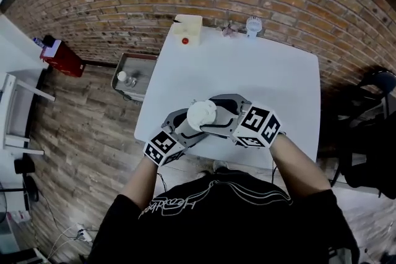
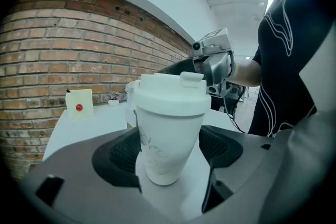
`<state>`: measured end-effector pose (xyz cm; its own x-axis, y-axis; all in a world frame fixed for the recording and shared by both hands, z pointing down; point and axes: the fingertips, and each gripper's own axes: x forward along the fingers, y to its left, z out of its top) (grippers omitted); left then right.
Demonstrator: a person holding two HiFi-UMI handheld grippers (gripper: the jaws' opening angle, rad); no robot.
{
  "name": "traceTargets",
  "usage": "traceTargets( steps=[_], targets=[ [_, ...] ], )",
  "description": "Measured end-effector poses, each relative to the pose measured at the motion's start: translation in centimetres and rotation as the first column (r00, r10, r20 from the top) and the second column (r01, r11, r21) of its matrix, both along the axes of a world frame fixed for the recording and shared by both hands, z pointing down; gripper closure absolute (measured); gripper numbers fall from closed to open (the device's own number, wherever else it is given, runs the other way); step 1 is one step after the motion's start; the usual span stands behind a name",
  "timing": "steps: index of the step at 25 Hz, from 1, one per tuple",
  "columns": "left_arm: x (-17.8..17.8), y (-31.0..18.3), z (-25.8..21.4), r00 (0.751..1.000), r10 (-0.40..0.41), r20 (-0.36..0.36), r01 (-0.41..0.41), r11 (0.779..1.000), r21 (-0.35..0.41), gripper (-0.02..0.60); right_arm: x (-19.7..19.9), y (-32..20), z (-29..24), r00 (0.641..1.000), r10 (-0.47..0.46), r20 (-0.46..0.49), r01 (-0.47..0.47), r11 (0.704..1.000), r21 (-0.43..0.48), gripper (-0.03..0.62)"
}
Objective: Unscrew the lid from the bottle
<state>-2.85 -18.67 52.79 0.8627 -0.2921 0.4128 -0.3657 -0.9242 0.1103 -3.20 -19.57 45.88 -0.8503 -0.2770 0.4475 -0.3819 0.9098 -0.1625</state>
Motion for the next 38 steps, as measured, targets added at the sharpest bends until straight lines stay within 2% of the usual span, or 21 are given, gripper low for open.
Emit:
traceTargets(
  steps=[3, 6, 10, 15, 18, 20, 25, 27, 30, 34, 38],
  targets=[
    [0.1, -0.1, -0.1, 1.000, -0.010, 0.010, 0.010, 1.000, -0.004, 0.212, 0.0, -0.1, 0.0, 0.992, -0.121, -0.022, 0.121, 0.993, -0.007, 0.269],
    [0.0, -0.2, -0.1, 1.000, -0.019, 0.020, 0.019, 1.000, -0.010, 0.212, -0.2, -0.1, 0.0, 0.971, -0.237, -0.045, 0.237, 0.972, -0.002, 0.269],
    [-0.2, -0.2, 0.0, 0.999, -0.028, 0.031, 0.029, 0.999, -0.018, 0.212, -0.5, -0.1, 0.1, 0.921, -0.384, -0.068, 0.384, 0.923, -0.012, 0.269],
    [0.0, 0.0, 0.2, 0.999, -0.026, 0.024, 0.026, 0.999, -0.020, 0.212, -0.4, 0.1, 0.3, 0.841, -0.536, -0.074, 0.535, 0.844, -0.027, 0.269],
    [0.0, -0.1, 0.1, 0.999, -0.036, 0.010, 0.036, 0.999, -0.019, 0.212, -0.5, 0.0, 0.2, 0.801, -0.590, -0.098, 0.590, 0.807, -0.034, 0.269],
    [0.0, 0.1, 0.2, 0.999, -0.039, 0.008, 0.040, 0.999, -0.021, 0.212, -0.5, 0.2, 0.2, 0.793, -0.600, -0.100, 0.600, 0.799, -0.035, 0.268],
    [0.0, 0.1, 0.0, 0.999, -0.048, -0.012, 0.048, 0.999, -0.016, 0.212, -0.5, 0.6, 0.0, 0.798, -0.597, -0.086, 0.598, 0.801, -0.015, 0.274],
    [-0.2, 0.2, 0.1, 0.998, -0.056, -0.032, 0.055, 0.998, -0.017, 0.212, -0.5, 0.9, 0.0, 0.805, -0.587, -0.084, 0.588, 0.809, -0.015, 0.246],
    [-0.4, 0.1, 0.1, 0.998, -0.048, -0.039, 0.047, 0.999, -0.017, 0.212, -0.4, 0.5, -0.6, 0.854, -0.517, -0.056, 0.517, 0.856, -0.002, 0.203],
    [-0.2, 0.0, 0.1, 0.997, -0.052, -0.059, 0.051, 0.998, -0.021, 0.212, 0.1, 0.0, -1.8, 0.927, -0.375, 0.023, 0.376, 0.926, -0.019, 0.206],
    [-0.3, 0.0, 0.2, 0.997, -0.050, -0.055, 0.049, 0.999, -0.023, 0.212, -0.1, 0.0, -1.6, 0.981, -0.195, 0.007, 0.195, 0.981, 0.001, 0.207]
  ],
)
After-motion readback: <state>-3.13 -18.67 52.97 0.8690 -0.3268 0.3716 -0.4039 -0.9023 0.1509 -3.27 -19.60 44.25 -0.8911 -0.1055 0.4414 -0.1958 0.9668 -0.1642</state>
